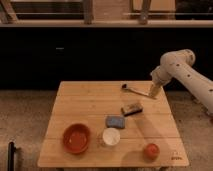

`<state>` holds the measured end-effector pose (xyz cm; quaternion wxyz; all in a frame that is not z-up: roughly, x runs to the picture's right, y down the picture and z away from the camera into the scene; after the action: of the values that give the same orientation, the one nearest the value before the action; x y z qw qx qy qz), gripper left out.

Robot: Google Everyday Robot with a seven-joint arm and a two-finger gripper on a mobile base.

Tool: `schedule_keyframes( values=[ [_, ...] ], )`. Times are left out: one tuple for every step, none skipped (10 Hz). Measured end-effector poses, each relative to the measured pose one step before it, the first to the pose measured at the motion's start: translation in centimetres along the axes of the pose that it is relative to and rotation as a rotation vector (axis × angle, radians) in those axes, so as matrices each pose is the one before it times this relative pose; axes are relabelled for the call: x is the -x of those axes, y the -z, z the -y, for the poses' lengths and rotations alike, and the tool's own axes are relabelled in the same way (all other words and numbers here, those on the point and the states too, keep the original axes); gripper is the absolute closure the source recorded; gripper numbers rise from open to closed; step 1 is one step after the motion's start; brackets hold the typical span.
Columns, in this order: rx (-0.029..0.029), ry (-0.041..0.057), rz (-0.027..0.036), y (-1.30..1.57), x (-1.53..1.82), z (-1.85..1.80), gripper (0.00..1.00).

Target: Place brush in red bowl

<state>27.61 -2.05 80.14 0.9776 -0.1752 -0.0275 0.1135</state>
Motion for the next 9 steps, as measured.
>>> schedule_keyframes(
  values=[
    [0.00776,0.02343,-0.00195,-0.503,0.004,-0.043,0.20],
    [0.01469,0.04237,-0.00286,-0.924,0.171,-0.133,0.20],
    [0.00775,0.02577,-0.00297,-0.611,0.083,-0.055,0.20],
    [0.00888,0.03203,-0.00667,-0.900,0.001,-0.097,0.20],
    [0.00562,0.03206,-0.00083,-0.815,0.163,0.085,0.20],
    [0.00307,0.03180,-0.00043,-0.619,-0.149,0.057,0.20],
    [-0.00419,0.02350,0.00106,-0.251,-0.234,0.309,0.20],
    [-0.00087,0.01987,0.00199,-0.410,-0.327,0.253,0.20],
    [0.00218,0.01712,0.00538,-0.372,-0.294,0.240,0.20]
  ],
)
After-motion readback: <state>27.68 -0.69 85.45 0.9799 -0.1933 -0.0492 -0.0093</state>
